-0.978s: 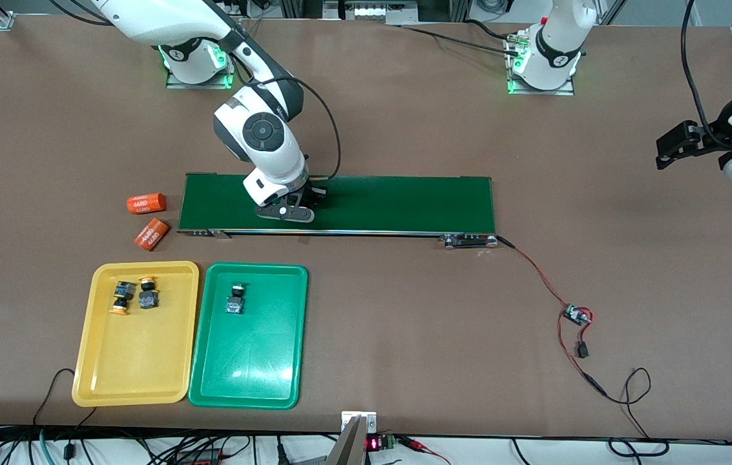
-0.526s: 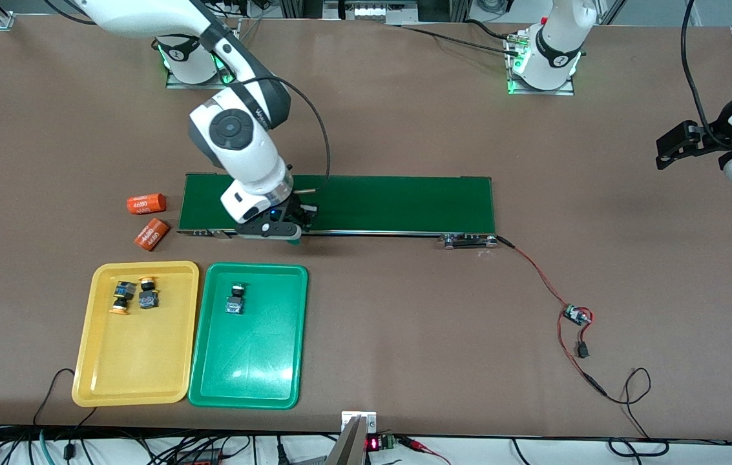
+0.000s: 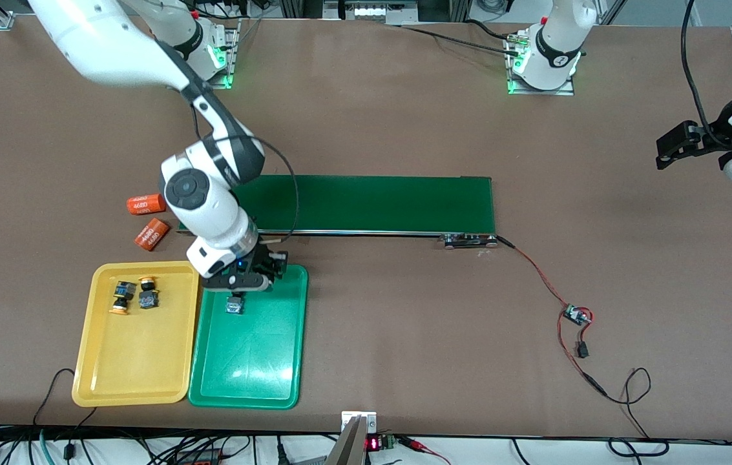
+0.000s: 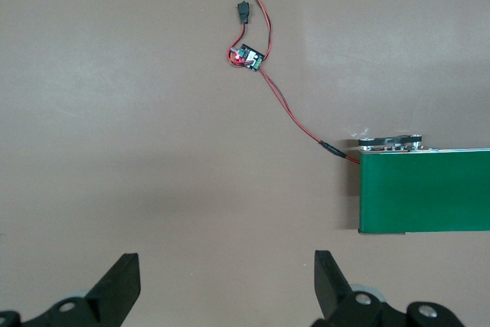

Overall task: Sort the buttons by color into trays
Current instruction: 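Carry the green button into the green tray and open the right gripper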

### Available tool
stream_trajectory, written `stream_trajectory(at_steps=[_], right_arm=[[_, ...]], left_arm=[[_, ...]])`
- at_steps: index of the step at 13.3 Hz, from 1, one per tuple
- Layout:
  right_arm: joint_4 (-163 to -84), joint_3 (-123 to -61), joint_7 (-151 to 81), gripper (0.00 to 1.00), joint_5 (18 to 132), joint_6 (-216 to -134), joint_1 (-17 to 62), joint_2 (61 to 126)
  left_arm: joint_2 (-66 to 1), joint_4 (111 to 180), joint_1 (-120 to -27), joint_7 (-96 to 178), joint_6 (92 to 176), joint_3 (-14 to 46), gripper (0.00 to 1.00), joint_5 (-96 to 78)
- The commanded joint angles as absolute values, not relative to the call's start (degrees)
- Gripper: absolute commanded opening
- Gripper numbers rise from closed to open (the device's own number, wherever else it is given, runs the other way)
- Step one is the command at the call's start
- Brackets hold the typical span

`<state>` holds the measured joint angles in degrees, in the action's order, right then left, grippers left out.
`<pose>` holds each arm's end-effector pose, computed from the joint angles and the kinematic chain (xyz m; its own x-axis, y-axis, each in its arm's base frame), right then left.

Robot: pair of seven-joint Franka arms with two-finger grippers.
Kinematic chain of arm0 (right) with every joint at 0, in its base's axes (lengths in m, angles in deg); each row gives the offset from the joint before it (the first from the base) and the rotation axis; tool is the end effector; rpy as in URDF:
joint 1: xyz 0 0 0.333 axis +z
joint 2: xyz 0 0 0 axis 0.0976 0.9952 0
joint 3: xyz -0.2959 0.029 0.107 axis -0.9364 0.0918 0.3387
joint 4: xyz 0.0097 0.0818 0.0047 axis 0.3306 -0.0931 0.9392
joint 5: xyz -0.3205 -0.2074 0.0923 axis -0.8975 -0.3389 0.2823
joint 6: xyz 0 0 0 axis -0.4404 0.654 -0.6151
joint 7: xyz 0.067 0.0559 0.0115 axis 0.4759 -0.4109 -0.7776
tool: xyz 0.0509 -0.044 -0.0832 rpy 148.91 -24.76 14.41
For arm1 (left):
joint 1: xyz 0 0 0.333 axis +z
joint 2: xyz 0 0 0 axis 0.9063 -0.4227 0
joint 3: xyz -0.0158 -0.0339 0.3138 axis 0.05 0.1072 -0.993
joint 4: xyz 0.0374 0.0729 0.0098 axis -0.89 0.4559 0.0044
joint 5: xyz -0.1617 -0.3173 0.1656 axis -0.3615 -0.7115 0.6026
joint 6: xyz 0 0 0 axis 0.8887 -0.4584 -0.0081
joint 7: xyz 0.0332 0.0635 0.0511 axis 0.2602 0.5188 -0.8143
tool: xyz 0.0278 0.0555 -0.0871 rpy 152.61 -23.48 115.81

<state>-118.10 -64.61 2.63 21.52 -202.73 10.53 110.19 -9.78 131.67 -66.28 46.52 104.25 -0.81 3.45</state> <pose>0.6529 0.2861 0.2603 0.9812 -0.0067 0.1929 0.0213 -0.9895 -0.1426 0.5651 -0.0192 0.6275 0.9992 -0.0263 -0.0290 -0.0278 -0.9981 -0.0549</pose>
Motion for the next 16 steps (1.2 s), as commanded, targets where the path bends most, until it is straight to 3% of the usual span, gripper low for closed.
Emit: stream_trajectory(at_steps=[1, 4, 5, 6, 8, 9, 10, 12, 13, 14, 16], right_arm=[[-115.7, -65.3, 1.8, 0.07, 18.3, -204.4, 11.8, 113.8], [-115.8, -66.5, 1.9, 0.08, 16.7, -206.2, 11.7, 114.9], [-115.8, -66.5, 1.9, 0.23, 16.9, -206.3, 11.8, 114.9], [-116.0, -66.5, 2.0, 0.54, 17.0, -206.3, 11.7, 114.9], [-116.2, -66.9, 2.0, 0.72, 16.8, -206.2, 11.8, 114.9], [-116.2, -67.0, 1.9, 0.69, 16.8, -206.2, 11.8, 114.8], [-116.2, -67.0, 1.9, 0.59, 16.7, -206.2, 11.8, 114.8], [-116.3, -67.0, 1.7, 0.60, 16.8, -206.2, 11.8, 114.7], [-117.1, -67.0, 1.7, 0.76, 16.8, -206.0, 11.8, 114.1], [-118.3, -67.0, 1.8, 1.00, 17.2, -205.6, 11.5, 112.4], [-122.7, -67.1, 1.7, 1.00, 17.3, -202.8, 10.2, 106.9]], left_arm=[[-9.8, 131.2, -66.0, 46.2, 104.0, -0.8, 1.00, 2.6], [-9.8, 131.2, -66.0, 46.3, 104.0, -0.8, 1.00, 2.6], [-9.8, 131.2, -66.0, 46.3, 104.0, -0.8, 1.00, 2.5], [-9.8, 131.2, -66.0, 46.3, 104.0, -0.8, 1.00, 2.6], [-9.8, 131.2, -66.0, 46.3, 104.0, -0.8, 1.00, 2.5], [-9.8, 131.2, -65.8, 46.3, 104.0, -0.8, 1.00, 2.5], [-9.8, 131.2, -65.6, 46.3, 104.0, -0.8, 1.00, 2.5], [-9.8, 131.2, -65.6, 46.2, 104.0, -0.8, 1.00, 2.5], [-9.8, 131.3, -65.6, 46.2, 104.0, -0.8, 1.00, 2.5], [-9.8, 131.2, -65.6, 46.3, 104.0, -0.8, 1.00, 2.5], [-9.8, 131.3, -65.6, 46.2, 104.0, -0.8, 1.00, 2.5]])
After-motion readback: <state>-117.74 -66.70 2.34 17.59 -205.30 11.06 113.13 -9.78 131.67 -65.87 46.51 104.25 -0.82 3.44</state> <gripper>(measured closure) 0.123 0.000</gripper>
